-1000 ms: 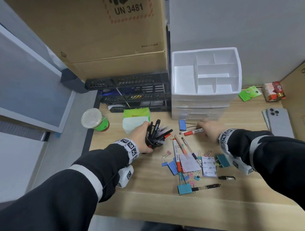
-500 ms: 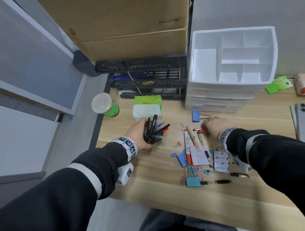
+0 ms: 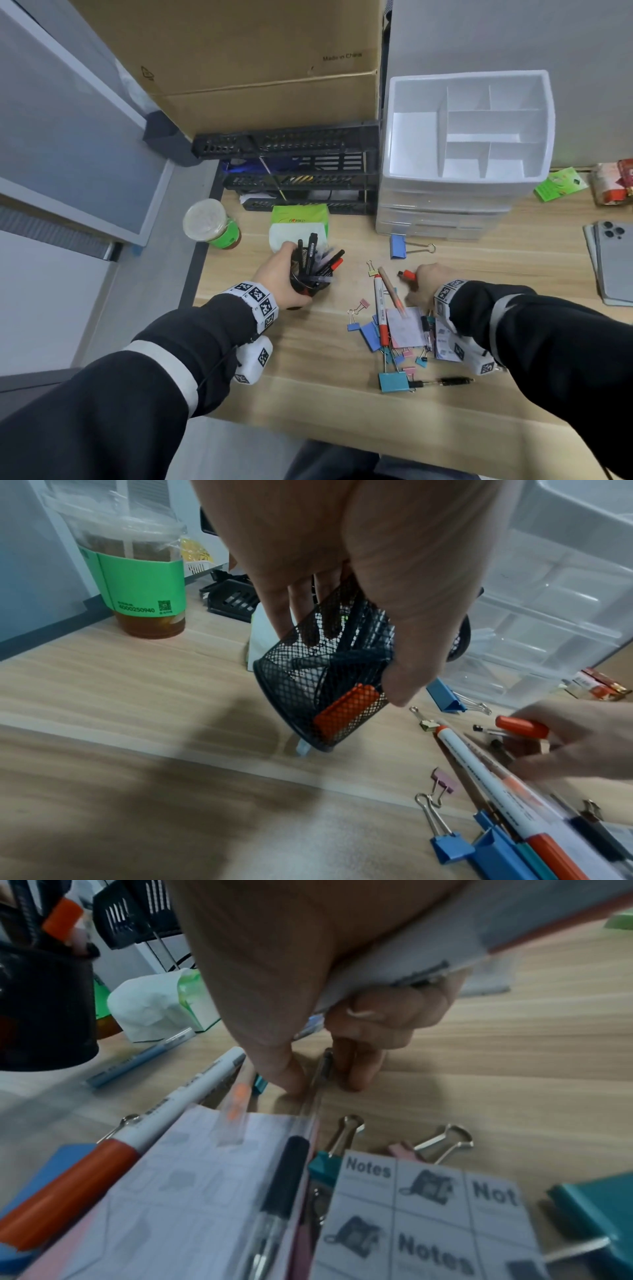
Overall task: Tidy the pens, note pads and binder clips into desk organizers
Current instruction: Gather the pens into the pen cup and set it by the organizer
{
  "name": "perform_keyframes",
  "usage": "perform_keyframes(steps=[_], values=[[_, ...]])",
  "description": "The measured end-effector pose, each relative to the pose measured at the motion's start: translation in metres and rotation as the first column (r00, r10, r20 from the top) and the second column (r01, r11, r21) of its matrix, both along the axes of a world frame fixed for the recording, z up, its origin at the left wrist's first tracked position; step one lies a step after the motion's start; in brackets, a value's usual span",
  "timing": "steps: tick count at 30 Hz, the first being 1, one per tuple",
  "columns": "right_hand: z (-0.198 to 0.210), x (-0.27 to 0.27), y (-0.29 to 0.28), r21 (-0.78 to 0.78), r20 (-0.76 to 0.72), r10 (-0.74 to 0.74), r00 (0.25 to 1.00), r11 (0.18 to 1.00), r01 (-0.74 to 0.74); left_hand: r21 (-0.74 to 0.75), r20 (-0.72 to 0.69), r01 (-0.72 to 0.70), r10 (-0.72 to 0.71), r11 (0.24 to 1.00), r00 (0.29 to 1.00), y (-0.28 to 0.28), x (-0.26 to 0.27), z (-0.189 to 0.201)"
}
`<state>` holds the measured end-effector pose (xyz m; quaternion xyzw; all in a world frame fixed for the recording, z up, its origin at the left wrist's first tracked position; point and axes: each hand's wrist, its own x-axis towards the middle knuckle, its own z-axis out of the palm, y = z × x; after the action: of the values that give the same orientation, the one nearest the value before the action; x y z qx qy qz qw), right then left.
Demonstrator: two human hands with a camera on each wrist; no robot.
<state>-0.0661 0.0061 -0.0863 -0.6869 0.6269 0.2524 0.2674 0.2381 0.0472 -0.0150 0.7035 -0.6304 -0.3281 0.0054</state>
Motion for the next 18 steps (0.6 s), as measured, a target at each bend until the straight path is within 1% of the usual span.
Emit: perform_keyframes(steps=[2,3,6,9,13,18], values=[[0.001,0.004,0.001,0.007,-0.023,0.012,1.0,1.0,-0.012,-0.011,-0.006,-0.019,0.019,1.0,1.0,0.0,0.005,0.001],[0.001,0.006,0.001,0.002,-0.021,-0.006,1.0,1.0,0.006,-0.019,-0.007,-0.025,0.025,0.999,1.0,0.0,0.007,0.002],[0.003,0.008,0.002,-0.077,0.039,-0.084,0.996,0.993,0.087,-0.054,-0.025,-0.054,0.053,0.997,0.998,0.002,0.014,0.005],[0.009,0.012,0.002,-0.132,0.079,-0.069,0.995,0.988,0.079,-0.083,-0.024,-0.077,0.075,0.994,0.997,0.004,0.018,0.009],[0.008,0.022,0.008,-0.051,0.088,-0.022,0.996,0.998,0.026,-0.08,-0.022,-0.089,0.088,0.993,0.996,0.005,0.021,0.009],[0.004,0.032,0.013,0.015,0.105,-0.052,0.993,0.999,0.051,-0.061,-0.037,-0.075,0.073,0.995,0.997,0.009,0.018,0.006]])
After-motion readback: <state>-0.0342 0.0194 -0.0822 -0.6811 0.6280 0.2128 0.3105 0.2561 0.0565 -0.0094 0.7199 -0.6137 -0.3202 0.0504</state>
